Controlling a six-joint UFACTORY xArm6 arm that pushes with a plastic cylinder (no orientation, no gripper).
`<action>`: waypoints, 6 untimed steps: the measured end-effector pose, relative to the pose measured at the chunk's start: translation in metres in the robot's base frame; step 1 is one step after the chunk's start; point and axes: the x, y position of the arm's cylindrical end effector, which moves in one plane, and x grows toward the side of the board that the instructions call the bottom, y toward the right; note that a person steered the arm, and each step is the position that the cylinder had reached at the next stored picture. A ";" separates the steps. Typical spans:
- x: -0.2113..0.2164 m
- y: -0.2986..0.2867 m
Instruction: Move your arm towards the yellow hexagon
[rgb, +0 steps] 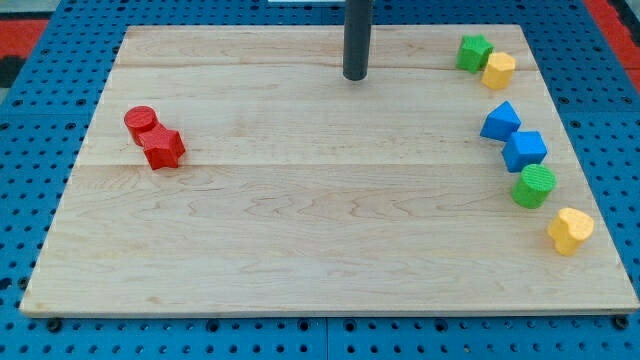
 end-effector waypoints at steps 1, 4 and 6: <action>-0.004 0.015; 0.002 0.005; 0.043 0.084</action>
